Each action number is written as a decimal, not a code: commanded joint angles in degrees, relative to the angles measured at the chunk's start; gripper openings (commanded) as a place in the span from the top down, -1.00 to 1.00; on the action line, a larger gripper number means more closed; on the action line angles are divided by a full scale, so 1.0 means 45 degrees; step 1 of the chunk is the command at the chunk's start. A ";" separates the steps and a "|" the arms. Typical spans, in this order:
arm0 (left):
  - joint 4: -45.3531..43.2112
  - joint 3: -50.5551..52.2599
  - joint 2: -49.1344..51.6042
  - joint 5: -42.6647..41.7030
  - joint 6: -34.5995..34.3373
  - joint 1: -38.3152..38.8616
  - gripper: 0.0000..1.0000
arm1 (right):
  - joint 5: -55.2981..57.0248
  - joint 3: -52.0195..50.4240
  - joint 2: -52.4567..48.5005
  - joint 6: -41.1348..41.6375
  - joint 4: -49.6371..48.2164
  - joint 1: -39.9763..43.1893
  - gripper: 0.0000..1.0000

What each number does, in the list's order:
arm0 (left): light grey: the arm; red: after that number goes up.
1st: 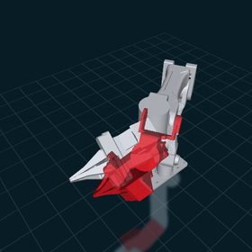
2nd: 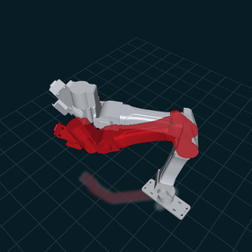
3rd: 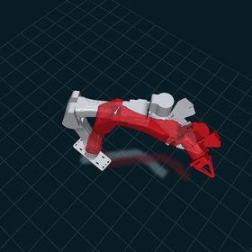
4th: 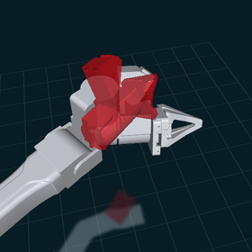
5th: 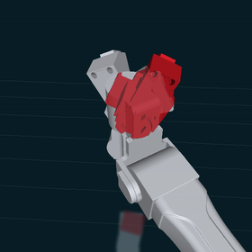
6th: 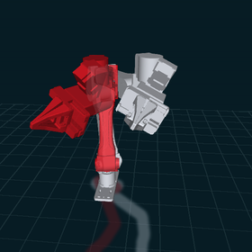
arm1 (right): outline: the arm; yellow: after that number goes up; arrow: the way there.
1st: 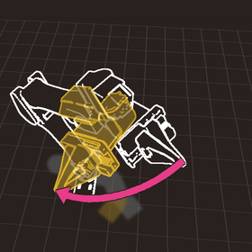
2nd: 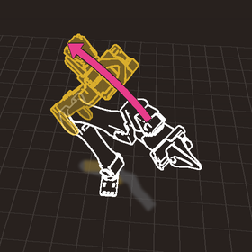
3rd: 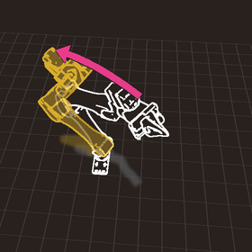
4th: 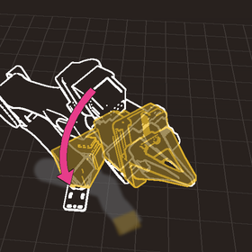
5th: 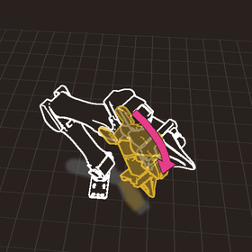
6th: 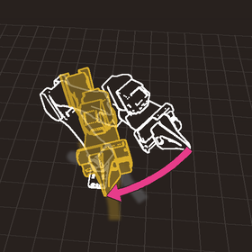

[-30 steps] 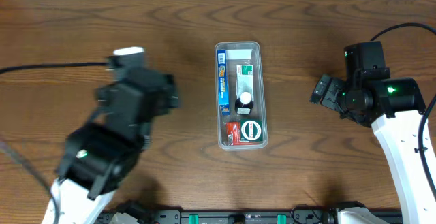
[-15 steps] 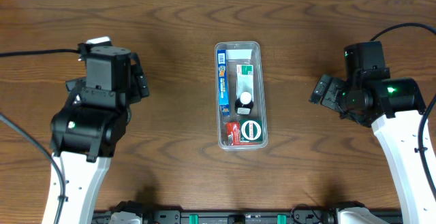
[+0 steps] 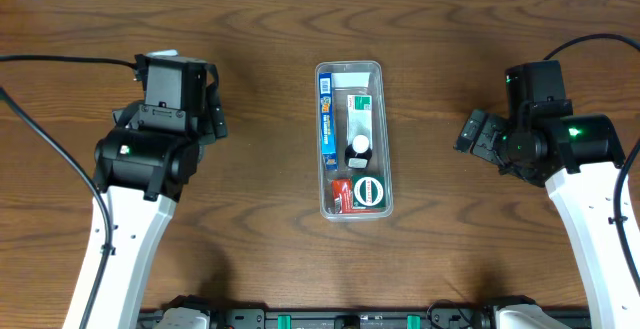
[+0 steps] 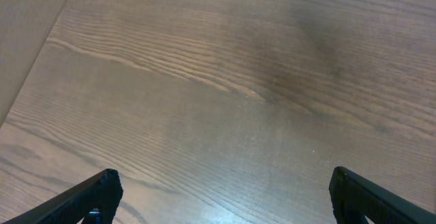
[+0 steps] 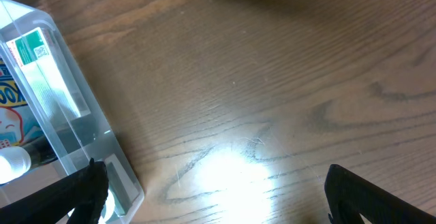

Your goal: Pack container

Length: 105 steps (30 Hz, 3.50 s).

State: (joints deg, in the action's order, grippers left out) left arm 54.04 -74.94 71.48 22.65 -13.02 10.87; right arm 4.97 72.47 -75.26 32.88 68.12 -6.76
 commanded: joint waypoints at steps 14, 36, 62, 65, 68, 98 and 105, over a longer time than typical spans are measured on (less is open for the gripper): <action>0.0083 -0.0068 0.0131 0.0015 0.0262 -0.0078 -0.96 | 0.1797 -0.0869 0.4857 0.0058 -0.0398 0.0121 -0.99; 0.0083 -0.0068 0.0131 0.0015 0.0262 -0.0078 -0.96 | 0.0379 -1.1594 1.5586 -0.4274 -0.6572 0.1375 -0.98; 0.0083 -0.0068 0.0131 0.0015 0.0262 -0.0078 -0.96 | 0.0024 -1.4105 1.6655 -0.3458 -0.6771 0.1418 -0.98; 0.0083 -0.0068 0.0131 0.0015 0.0262 -0.0078 -0.96 | -0.0019 -1.4105 1.6655 -0.3458 -0.6761 0.1418 -0.99; 0.0083 -0.0068 0.0131 0.0015 0.0262 -0.0078 -0.96 | -0.0019 -1.4105 1.6655 -0.3458 -0.6761 0.1418 -0.98; -0.0243 0.1321 -0.4444 0.0787 0.0748 -0.0384 -0.96 | -0.0019 -1.4105 1.6655 -0.3458 -0.6761 0.1418 -0.99; -0.2093 0.4056 -0.8170 0.0777 0.0748 -0.1083 -0.96 | -0.0019 -1.4105 1.6655 -0.3458 -0.6761 0.1418 -0.98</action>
State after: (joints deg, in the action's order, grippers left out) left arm 45.54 -60.95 38.26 25.26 -10.41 7.01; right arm 4.89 9.17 -0.80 16.51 37.82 -0.86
